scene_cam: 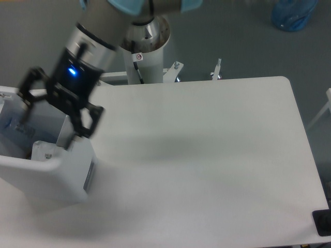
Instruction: Place the trash in the trash can
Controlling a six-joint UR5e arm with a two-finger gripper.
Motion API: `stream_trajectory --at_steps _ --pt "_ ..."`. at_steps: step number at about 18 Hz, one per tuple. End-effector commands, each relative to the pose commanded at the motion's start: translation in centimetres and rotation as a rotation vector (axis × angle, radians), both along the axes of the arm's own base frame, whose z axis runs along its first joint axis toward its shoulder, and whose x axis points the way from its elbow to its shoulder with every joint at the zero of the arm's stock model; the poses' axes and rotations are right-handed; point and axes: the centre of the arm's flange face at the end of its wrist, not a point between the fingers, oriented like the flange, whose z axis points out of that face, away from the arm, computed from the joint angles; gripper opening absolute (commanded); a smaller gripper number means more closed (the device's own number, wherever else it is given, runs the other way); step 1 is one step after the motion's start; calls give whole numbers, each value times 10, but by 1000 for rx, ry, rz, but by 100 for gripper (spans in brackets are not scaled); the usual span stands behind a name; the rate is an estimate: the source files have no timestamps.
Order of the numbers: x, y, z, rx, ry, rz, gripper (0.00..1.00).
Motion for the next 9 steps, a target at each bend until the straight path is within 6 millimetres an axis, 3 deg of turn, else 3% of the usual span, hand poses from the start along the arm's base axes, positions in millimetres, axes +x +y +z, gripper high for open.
stream_trajectory --at_steps 5,8,9 --pt "-60 -23 -45 -112 172 -16 100" --pt "-103 -67 -104 -268 246 -12 100" --pt "-119 -92 -129 -343 274 -20 100"
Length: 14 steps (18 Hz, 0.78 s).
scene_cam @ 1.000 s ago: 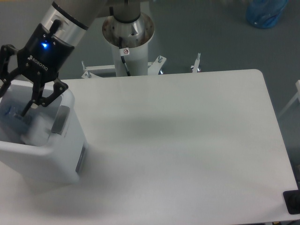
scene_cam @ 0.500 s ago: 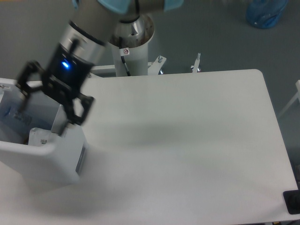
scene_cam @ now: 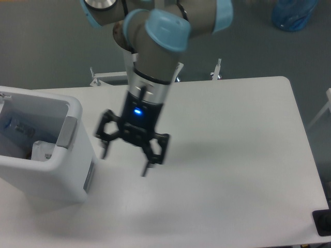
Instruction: Place the trash in the trash can
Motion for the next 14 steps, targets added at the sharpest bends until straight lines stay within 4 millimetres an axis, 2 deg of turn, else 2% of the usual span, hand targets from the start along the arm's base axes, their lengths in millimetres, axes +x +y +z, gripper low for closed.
stream_trajectory --at_steps 1,2,3,5,6,9,14 --pt "-11 -13 -8 -29 19 -10 100" --pt "-17 -18 -16 -49 29 -32 100" --pt "-25 -19 -32 -88 36 -54 100" --pt "-38 -26 -48 -232 123 -89 100" --pt "-41 -30 -49 -294 174 -123 100" --pt "-43 -29 -50 -310 195 -188 100" --pt "-45 -31 -55 -334 198 -191 100"
